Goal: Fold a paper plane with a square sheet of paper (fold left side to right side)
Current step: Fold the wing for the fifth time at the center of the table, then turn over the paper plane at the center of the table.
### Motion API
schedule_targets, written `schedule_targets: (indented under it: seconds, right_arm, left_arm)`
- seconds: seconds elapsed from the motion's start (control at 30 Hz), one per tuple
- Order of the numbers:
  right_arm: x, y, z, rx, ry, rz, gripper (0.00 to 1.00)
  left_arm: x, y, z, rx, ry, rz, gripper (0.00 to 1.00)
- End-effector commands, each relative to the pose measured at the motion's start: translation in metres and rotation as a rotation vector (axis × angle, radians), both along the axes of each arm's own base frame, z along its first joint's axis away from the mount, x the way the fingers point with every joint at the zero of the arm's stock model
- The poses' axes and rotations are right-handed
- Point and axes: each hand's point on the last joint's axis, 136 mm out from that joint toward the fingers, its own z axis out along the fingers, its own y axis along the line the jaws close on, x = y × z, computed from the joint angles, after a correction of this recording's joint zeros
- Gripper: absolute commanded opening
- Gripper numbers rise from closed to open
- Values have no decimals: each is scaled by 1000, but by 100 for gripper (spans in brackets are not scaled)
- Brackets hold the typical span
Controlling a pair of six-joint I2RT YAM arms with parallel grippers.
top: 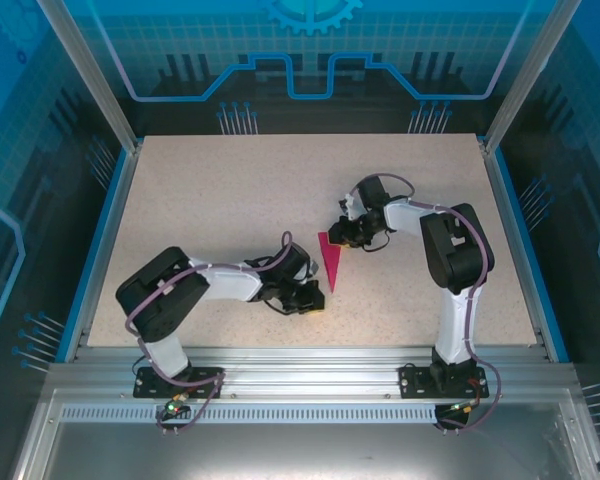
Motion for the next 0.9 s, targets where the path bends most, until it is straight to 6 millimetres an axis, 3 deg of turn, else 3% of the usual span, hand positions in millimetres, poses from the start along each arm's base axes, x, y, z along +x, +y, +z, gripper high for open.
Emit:
schedule_targets:
  seconds: [0.0, 0.2, 0.37, 0.47, 0.63, 0.77, 0.87]
  right_arm:
    - [11, 1, 16, -14, -61, 13, 26]
    - [18, -10, 81, -73, -187, -5, 36]
    - [-3, -38, 108, -225, -219, -57, 52]
    - [-26, -50, 104, -327, -188, -80, 60]
    - [-63, -37, 81, -428, -117, -37, 73]
    - [-75, -30, 57, -513, -83, -18, 74]
    - [-78, -30, 40, -564, -51, -8, 67]
  left_arm:
    - [-2, 15, 21, 21, -29, -5, 11]
    - [27, 52, 48, 126, -186, 94, 16]
    - [51, 83, 68, 275, -322, 188, 19]
    - [64, 97, 79, 342, -384, 251, 21]
    - [76, 115, 91, 422, -453, 321, 24]
    - [79, 119, 95, 437, -471, 338, 25]
    - [77, 120, 93, 439, -464, 342, 25]
